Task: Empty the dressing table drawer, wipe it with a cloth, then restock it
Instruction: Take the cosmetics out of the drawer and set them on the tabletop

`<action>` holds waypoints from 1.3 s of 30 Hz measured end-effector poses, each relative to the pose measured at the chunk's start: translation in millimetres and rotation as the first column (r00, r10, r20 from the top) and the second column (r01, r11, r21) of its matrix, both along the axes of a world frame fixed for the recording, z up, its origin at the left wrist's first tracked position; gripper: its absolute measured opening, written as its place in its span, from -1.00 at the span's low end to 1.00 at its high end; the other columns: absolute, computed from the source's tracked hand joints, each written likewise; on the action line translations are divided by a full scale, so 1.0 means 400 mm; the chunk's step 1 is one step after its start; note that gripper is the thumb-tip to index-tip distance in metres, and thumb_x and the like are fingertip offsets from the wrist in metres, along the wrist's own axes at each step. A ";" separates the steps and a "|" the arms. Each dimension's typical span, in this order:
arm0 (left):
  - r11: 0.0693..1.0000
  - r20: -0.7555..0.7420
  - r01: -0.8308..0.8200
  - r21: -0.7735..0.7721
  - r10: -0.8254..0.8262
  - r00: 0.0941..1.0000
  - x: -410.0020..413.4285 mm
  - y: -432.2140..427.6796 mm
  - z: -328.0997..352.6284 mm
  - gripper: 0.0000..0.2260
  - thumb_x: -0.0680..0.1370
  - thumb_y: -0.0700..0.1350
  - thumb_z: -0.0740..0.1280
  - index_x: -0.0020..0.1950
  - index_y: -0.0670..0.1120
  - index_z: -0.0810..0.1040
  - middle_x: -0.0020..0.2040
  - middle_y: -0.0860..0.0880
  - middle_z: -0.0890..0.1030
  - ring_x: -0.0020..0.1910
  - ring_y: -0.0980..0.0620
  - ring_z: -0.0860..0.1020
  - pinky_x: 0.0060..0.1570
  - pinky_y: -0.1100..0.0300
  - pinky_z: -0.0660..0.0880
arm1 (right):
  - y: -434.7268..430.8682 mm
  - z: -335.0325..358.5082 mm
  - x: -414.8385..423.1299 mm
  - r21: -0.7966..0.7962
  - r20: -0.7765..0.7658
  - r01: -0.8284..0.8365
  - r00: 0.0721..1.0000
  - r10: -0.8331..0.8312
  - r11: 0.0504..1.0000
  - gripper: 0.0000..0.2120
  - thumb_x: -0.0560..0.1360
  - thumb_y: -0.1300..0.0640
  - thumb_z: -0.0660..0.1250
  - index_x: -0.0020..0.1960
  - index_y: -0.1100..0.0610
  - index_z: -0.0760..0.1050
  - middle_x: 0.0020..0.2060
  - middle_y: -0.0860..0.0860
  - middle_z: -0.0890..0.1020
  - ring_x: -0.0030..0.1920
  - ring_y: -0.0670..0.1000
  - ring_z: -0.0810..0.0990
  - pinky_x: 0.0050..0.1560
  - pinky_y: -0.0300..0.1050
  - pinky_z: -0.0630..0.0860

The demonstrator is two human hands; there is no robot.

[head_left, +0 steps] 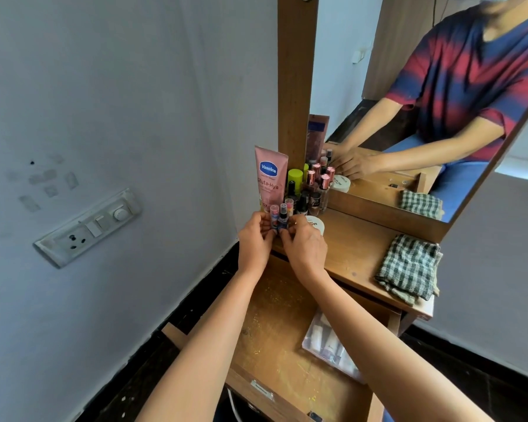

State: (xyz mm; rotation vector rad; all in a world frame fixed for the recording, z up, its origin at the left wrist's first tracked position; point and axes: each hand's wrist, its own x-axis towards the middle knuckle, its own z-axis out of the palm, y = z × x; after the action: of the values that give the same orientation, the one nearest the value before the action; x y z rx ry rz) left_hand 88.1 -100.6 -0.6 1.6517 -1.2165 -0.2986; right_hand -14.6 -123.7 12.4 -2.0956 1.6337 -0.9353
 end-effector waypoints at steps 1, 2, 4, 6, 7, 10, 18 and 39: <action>1.000 -0.003 0.000 -0.001 0.000 1.000 0.000 0.000 0.000 -0.77 0.50 -0.29 0.38 0.13 -0.13 0.52 -0.01 -0.01 0.63 -0.07 0.14 0.58 -0.04 0.33 0.51 | 0.000 0.000 0.000 -0.001 0.000 -0.002 1.000 0.002 1.000 -0.74 0.55 0.04 0.30 0.20 0.08 0.42 -0.04 0.03 0.66 -0.04 0.07 0.63 -0.12 0.01 0.58; 1.000 -0.006 -0.001 -0.001 0.001 1.000 0.000 0.000 0.000 -0.77 0.50 -0.29 0.38 0.13 -0.13 0.52 -0.01 -0.01 0.63 -0.07 0.13 0.58 -0.04 0.33 0.51 | 0.000 0.000 0.000 -0.002 0.001 -0.003 1.000 0.003 1.000 -0.75 0.55 0.04 0.30 0.20 0.08 0.42 -0.04 0.03 0.66 -0.04 0.07 0.63 -0.12 0.02 0.59; 1.000 -0.015 -0.001 -0.002 0.001 1.000 -0.002 0.000 0.002 -0.76 0.50 -0.29 0.38 0.14 -0.13 0.52 -0.01 -0.01 0.63 -0.05 0.12 0.59 -0.03 0.33 0.52 | 0.000 0.000 -0.001 0.002 0.007 -0.007 1.000 0.007 1.000 -0.75 0.55 0.05 0.31 0.19 0.08 0.42 -0.05 0.03 0.66 -0.05 0.06 0.64 -0.13 0.02 0.59; 1.000 -0.030 0.000 0.000 0.000 1.000 -0.002 0.003 0.002 -0.75 0.50 -0.29 0.38 0.16 -0.14 0.51 -0.01 0.01 0.61 -0.05 0.13 0.59 -0.03 0.35 0.52 | 0.002 0.001 -0.003 0.010 0.019 -0.011 1.000 0.010 1.000 -0.75 0.55 0.05 0.31 0.20 0.07 0.41 -0.05 0.03 0.66 -0.05 0.05 0.64 -0.13 0.00 0.59; 1.000 -0.040 -0.003 0.004 0.004 0.999 -0.002 0.006 0.002 -0.74 0.50 -0.28 0.38 0.17 -0.14 0.50 -0.02 0.02 0.60 -0.06 0.14 0.58 -0.03 0.36 0.51 | 0.004 0.003 -0.005 0.010 0.030 -0.013 0.999 0.013 1.000 -0.74 0.55 0.05 0.31 0.20 0.07 0.41 -0.05 0.02 0.66 -0.06 0.05 0.64 -0.15 -0.01 0.58; 0.999 -0.053 -0.027 0.019 0.028 0.998 0.004 0.023 0.005 -0.74 0.50 -0.27 0.39 0.17 -0.13 0.48 -0.02 0.01 0.59 -0.06 0.14 0.57 -0.07 0.37 0.51 | 0.022 0.015 -0.026 -0.035 0.072 -0.007 0.997 0.009 0.999 -0.73 0.54 0.07 0.32 0.20 0.08 0.39 -0.04 0.01 0.64 -0.08 0.03 0.63 -0.21 -0.08 0.53; 0.996 0.000 -0.043 0.076 0.043 0.999 0.056 0.147 0.006 -0.81 0.48 -0.23 0.43 0.04 -0.10 0.51 -0.12 0.01 0.59 -0.15 0.13 0.56 -0.14 0.42 0.49 | 0.129 -0.016 -0.101 -0.211 0.135 -0.402 0.891 0.434 0.891 -0.86 0.46 0.19 0.41 -0.01 0.14 0.50 -0.15 -0.03 0.61 -0.22 -0.08 0.56 -0.26 -0.18 0.54; 0.533 0.534 -0.171 0.829 -0.661 0.527 0.095 0.380 0.043 -0.68 0.41 0.06 0.50 0.10 0.00 0.60 0.04 0.01 0.63 0.00 0.00 0.60 -0.05 0.12 0.52 | 0.281 -0.104 -0.187 0.875 -0.231 -0.290 0.456 0.859 0.389 -0.76 0.43 0.24 0.45 0.09 0.22 0.58 -0.19 0.06 0.65 -0.28 -0.05 0.60 -0.22 -0.22 0.56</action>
State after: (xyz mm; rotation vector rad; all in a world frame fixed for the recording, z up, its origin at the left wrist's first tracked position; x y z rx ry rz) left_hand 126.0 51.5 16.4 2.5600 -2.3792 -0.3272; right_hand -89.3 -11.5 -29.4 -2.1458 0.8867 0.7951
